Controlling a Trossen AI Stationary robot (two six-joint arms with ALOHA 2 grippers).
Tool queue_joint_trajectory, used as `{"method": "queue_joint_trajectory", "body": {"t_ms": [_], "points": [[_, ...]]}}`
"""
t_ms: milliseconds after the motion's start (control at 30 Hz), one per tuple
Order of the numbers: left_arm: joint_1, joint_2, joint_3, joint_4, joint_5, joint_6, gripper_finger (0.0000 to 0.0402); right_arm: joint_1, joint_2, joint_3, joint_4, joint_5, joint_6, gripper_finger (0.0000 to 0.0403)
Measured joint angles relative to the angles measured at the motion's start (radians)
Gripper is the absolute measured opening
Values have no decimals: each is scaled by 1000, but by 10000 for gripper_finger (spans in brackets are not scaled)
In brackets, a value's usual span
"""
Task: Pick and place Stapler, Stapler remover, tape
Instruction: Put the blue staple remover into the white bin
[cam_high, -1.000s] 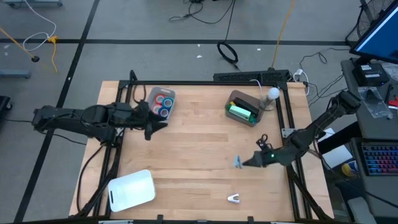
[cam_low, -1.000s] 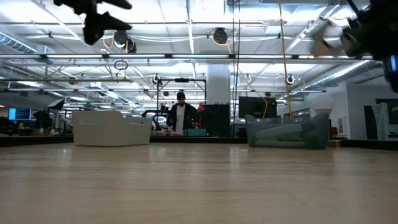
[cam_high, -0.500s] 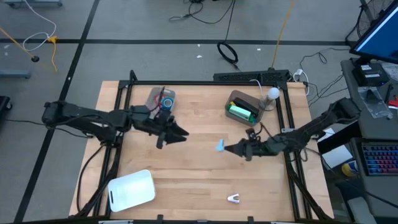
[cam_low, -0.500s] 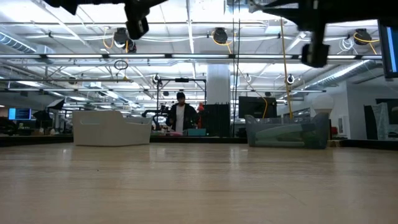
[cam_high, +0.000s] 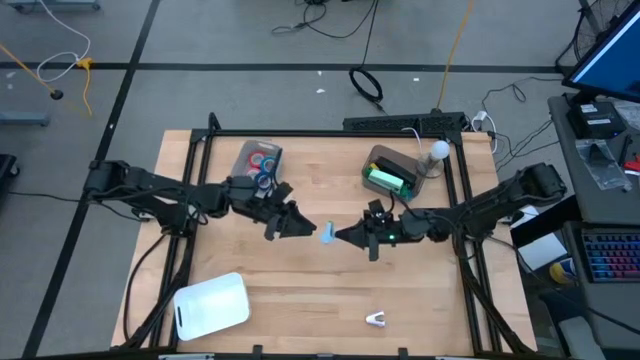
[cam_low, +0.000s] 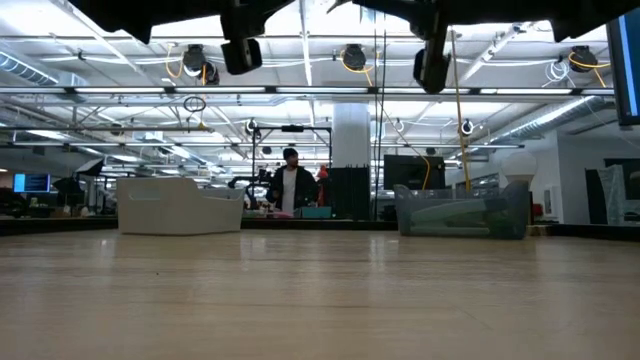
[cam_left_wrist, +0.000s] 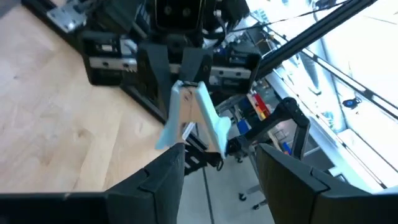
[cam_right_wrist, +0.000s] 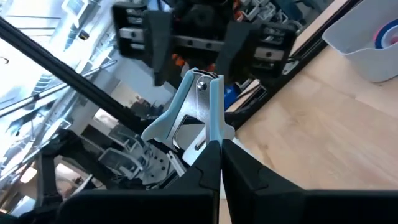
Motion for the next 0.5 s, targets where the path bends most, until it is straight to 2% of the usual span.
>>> {"method": "queue_joint_trajectory", "body": {"t_ms": [367,500], "points": [[-17,1,0,-5,-43,-24,198,-42,6,6,1,-18,-11,0],[-17,1,0,-5,-69,-25,198,-44,6,6,0,15,-10,0]]}}
